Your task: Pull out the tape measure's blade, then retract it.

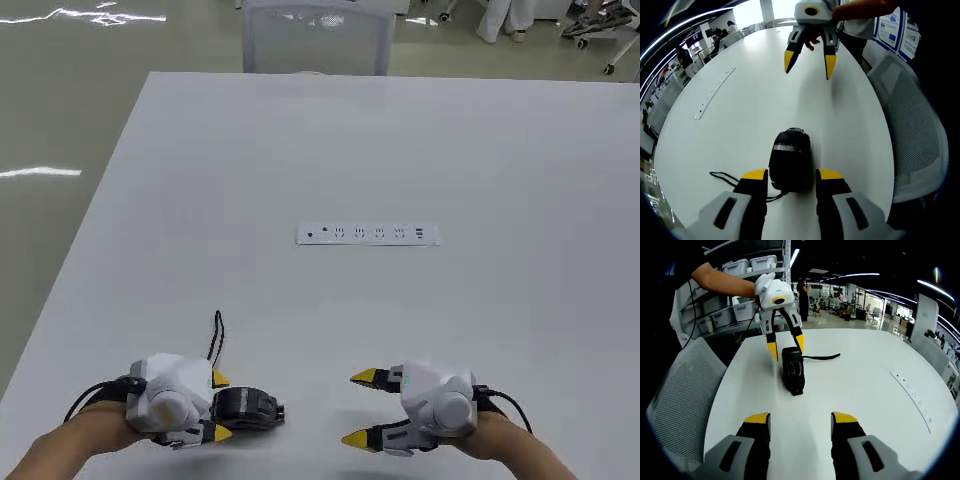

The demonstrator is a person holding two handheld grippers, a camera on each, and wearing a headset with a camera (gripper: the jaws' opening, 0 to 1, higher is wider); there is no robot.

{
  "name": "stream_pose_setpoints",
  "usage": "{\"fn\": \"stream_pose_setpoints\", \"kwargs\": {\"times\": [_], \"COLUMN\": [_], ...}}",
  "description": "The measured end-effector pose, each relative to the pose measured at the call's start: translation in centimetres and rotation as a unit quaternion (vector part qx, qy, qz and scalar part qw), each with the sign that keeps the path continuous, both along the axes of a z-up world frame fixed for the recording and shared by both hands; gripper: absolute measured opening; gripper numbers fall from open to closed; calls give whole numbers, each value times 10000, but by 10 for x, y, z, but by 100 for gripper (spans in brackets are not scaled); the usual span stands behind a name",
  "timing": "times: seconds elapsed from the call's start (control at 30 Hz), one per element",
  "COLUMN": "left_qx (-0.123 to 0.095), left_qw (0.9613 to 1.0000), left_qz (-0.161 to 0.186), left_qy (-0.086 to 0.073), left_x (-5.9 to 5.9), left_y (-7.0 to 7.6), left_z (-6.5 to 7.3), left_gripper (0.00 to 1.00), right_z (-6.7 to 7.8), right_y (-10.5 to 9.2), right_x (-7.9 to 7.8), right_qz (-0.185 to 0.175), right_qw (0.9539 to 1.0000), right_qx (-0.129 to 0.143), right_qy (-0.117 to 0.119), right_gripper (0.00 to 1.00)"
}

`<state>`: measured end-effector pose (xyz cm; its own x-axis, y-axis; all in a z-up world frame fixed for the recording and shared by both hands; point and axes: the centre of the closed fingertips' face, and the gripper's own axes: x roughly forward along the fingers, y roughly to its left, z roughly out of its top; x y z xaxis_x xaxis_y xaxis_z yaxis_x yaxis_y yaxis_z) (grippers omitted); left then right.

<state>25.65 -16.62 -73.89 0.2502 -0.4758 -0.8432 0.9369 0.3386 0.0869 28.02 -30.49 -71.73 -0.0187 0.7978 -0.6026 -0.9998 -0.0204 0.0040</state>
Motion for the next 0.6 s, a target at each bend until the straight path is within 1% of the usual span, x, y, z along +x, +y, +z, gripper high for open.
{"fn": "stream_pose_setpoints", "kwargs": {"times": [0.17,0.27,0.37,0.43,0.6], "left_qx": [-30,-7,-13,-48,-73], "left_qw": [9999,9999,9999,9999,9998], "left_qz": [-84,-125,-135,-107,-176], "left_qy": [64,48,27,76,45], "left_x": [0,3,5,5,5], "left_y": [-2,-1,-1,-2,-2], "left_z": [-4,-8,-7,-9,-11], "left_gripper": [33,31,28,28,28], "right_z": [-4,-7,-12,-13,-18], "right_y": [11,17,23,27,37], "right_x": [-2,-3,-4,-4,-5], "right_qz": [90,137,183,207,246], "right_qw": [10000,9999,9998,9997,9996], "right_qx": [5,4,4,20,61], "right_qy": [25,42,65,86,105], "right_gripper": [47,46,44,43,40]}}
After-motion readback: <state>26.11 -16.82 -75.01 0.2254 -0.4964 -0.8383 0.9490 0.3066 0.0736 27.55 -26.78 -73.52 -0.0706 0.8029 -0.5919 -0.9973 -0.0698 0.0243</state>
